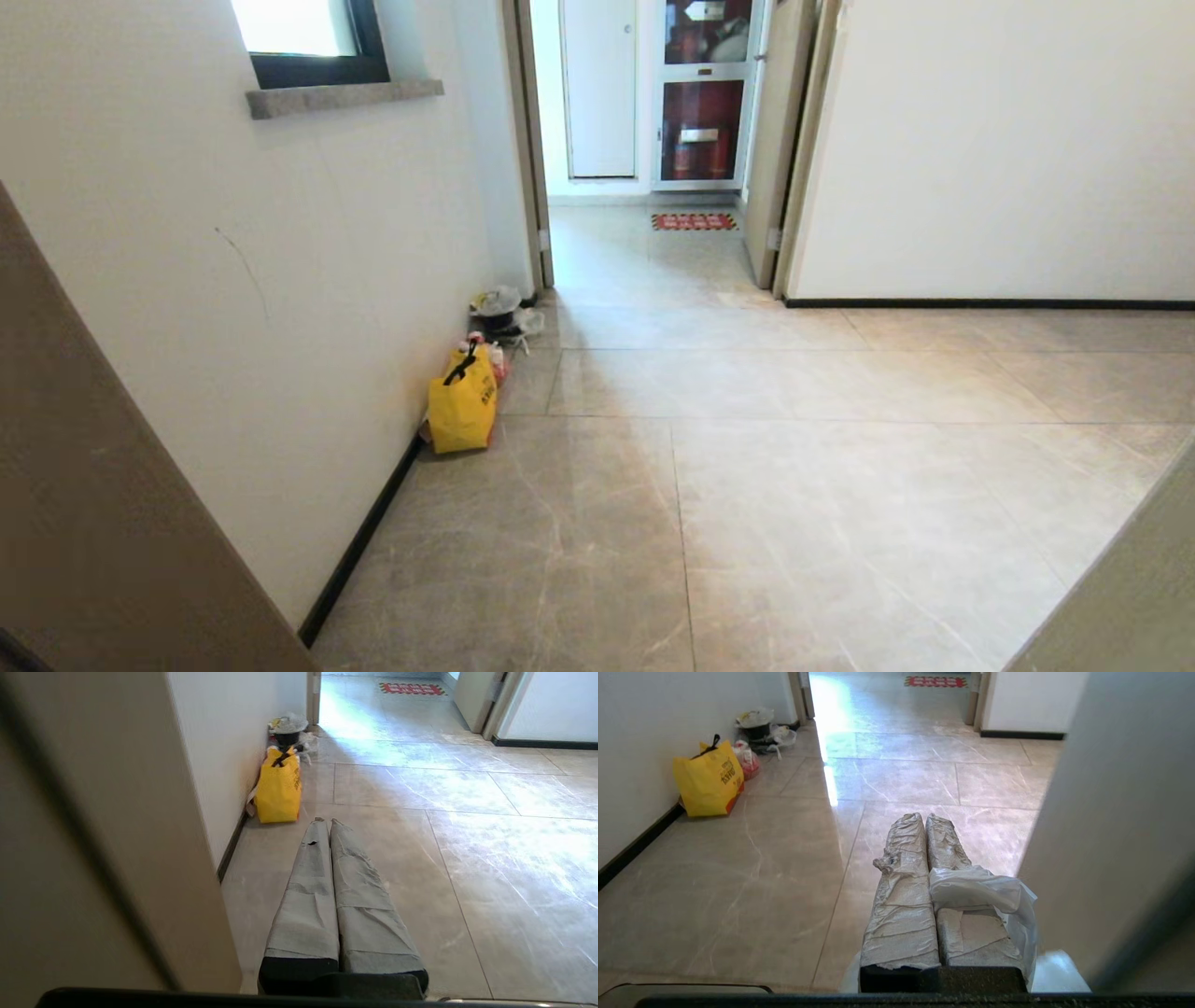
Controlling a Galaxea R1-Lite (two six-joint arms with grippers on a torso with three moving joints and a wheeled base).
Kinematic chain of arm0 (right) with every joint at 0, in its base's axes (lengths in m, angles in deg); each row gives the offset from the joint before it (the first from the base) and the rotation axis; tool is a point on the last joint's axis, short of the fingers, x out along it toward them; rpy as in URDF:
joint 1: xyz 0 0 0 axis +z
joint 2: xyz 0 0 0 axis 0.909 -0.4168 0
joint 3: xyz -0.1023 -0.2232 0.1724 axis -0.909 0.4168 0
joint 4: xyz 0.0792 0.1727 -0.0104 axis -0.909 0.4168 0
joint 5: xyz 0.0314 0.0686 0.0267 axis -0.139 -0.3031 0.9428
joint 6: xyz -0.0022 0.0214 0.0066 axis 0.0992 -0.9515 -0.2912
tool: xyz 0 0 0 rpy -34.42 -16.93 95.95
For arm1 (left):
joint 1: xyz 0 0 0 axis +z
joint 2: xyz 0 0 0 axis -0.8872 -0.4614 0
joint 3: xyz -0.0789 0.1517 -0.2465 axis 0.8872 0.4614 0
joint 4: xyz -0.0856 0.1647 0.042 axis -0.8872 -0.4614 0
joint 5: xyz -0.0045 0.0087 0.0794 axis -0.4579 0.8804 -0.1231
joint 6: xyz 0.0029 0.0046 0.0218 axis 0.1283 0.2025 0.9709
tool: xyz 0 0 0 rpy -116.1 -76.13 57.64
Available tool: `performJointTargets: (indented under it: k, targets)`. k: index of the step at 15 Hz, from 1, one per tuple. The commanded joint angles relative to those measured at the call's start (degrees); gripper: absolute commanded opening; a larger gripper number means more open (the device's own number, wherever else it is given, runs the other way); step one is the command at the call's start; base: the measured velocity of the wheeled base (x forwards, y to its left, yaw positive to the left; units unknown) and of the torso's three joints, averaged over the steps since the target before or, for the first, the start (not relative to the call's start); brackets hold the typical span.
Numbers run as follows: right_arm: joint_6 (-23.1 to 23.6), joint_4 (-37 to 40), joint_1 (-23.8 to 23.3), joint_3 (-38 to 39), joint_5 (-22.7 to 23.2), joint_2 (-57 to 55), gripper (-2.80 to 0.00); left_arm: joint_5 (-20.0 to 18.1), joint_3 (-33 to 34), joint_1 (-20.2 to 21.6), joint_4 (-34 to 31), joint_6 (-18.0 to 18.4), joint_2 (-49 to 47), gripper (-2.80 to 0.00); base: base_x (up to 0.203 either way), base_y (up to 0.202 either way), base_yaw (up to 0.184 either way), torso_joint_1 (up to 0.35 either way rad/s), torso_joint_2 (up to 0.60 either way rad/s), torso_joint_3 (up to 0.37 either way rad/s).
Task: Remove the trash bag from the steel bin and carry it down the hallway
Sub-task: Put the trash bag at the door
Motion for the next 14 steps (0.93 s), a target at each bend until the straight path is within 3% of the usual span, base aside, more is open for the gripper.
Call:
performJointTargets:
  k: [1,14]
  targets:
    - [-0.06,-0.02,0.02,0.0,0.02,-0.07,-2.8,0.02,0.0,0.0,0.0,-0.04,0.0,-2.8,0.189,0.0,0.004,0.002,0.0,-0.002]
    - [0.03,-0.02,0.02,0.0,0.02,-0.07,-2.8,0.02,0.0,0.0,0.0,-0.04,0.0,-2.8,0.193,0.0,0.001,0.003,0.0,0.003]
